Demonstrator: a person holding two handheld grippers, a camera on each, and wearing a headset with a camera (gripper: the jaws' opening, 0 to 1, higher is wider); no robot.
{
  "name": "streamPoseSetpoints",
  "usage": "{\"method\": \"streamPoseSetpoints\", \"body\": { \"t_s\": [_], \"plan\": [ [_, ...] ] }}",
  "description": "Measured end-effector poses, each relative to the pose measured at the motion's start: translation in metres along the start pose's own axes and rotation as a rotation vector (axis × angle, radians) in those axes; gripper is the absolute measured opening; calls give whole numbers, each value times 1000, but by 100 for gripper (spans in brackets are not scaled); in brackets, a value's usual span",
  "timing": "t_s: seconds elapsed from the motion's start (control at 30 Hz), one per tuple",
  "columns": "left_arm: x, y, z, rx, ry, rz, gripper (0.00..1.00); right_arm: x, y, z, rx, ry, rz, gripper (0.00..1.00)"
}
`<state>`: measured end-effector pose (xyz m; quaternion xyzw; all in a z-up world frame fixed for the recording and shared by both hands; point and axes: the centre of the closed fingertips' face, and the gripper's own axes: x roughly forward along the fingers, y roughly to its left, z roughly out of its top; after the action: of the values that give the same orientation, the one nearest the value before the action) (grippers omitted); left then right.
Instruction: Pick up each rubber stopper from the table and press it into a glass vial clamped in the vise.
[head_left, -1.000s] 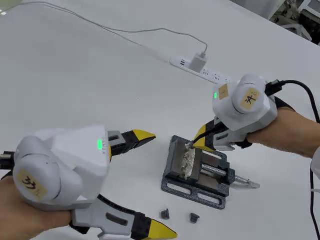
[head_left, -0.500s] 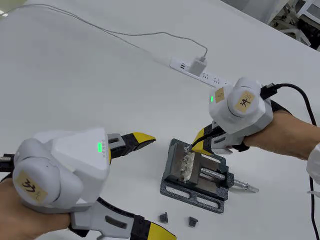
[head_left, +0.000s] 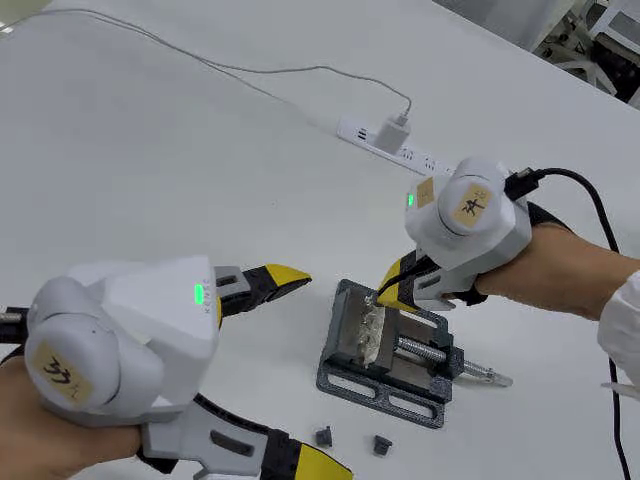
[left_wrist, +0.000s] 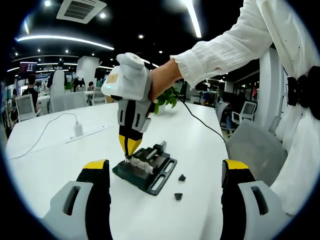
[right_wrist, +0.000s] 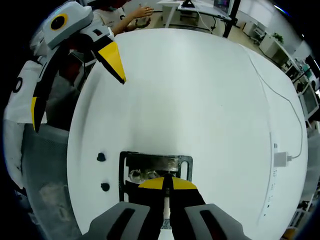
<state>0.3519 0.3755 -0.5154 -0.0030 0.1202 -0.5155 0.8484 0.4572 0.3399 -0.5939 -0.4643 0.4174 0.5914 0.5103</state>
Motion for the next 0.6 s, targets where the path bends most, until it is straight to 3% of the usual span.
{"method": "streamPoseSetpoints", "body": {
  "t_s": [0.2, 0.6],
  "plan": [
    [-1, 1, 0, 1, 2, 3, 92, 0, -1, -1, 37, 13, 14, 0],
    [1, -1, 2, 3, 2, -1, 91, 1, -1, -3, 94, -52, 9, 0]
  ]
}}
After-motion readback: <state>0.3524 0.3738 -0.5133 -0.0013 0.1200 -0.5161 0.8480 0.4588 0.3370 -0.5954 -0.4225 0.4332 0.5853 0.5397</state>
